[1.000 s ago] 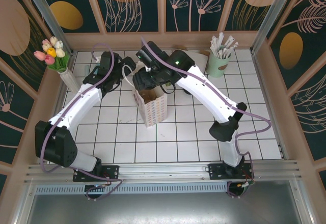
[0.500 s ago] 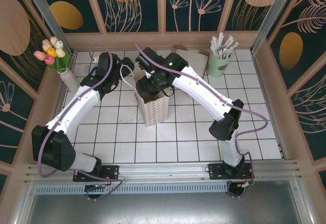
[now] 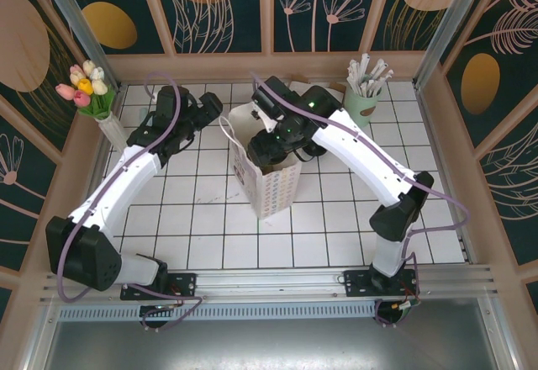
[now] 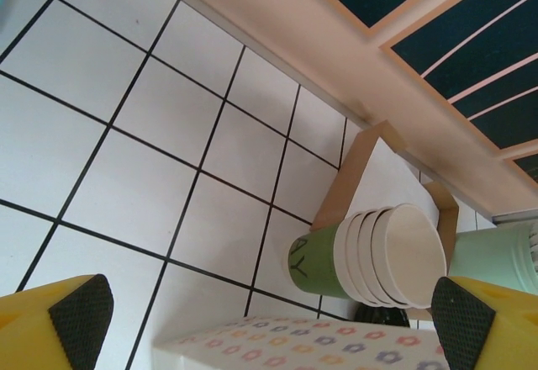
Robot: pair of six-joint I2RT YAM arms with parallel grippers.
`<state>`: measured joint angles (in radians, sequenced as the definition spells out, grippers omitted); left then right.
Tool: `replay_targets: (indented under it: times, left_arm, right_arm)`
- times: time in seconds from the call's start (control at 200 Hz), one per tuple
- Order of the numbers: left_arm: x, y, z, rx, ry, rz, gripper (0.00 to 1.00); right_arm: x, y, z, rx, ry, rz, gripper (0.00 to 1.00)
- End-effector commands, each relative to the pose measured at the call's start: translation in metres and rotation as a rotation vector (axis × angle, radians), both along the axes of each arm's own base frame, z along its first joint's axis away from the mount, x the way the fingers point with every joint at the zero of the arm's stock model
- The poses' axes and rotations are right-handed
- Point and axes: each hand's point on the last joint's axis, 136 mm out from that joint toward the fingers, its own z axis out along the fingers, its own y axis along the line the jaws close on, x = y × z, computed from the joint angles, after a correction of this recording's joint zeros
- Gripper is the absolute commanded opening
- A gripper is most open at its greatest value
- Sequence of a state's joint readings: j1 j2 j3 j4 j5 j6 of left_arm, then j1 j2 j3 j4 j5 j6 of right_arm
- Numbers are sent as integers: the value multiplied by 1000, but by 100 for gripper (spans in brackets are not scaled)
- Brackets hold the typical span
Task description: Pack the takeout coffee
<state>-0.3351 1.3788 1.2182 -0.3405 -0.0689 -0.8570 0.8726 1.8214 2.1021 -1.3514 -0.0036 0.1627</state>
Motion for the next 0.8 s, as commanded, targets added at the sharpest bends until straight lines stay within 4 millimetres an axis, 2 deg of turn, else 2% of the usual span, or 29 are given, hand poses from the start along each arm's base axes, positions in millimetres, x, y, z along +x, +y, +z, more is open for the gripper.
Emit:
replay_targets:
  times: [0.0, 0.08, 0.16, 0.235, 0.325, 0.395, 0.45, 0.52, 0.691, 0.796]
  left_arm:
    - [4, 3, -5, 35, 5, 21, 99]
    - [3, 7, -19, 53, 58, 45, 99]
    - [3, 8, -15, 56, 45, 42, 99]
    - [3, 13, 7, 126, -8, 22, 99]
    - [-1, 29, 51, 261, -98, 16, 99]
    - [-10, 24, 82, 277, -186, -47, 99]
    - [-19, 21, 95, 247, -219, -70, 99]
    - [-33, 22, 99, 183, -196, -59, 99]
    - [-79, -6, 92, 112, -139, -191, 98]
    - [-102, -35, 104, 43, -180, -340, 97]
  right_arm:
    - [-13, 10, -6, 5, 43, 76, 66]
    - [-14, 11, -9, -5, 49, 81, 66]
    - [-15, 8, -13, -25, 47, 75, 66]
    - [-13, 7, -17, -42, 50, 59, 66]
    - [-12, 9, -24, -60, 60, 34, 66]
    - [-4, 7, -29, -83, 46, -7, 66]
    - [2, 6, -30, -89, 40, -45, 66]
    - [5, 11, -29, -69, 50, -76, 66]
    - [6, 15, -36, -60, 84, -126, 66]
    - [7, 17, -44, -70, 106, -148, 66]
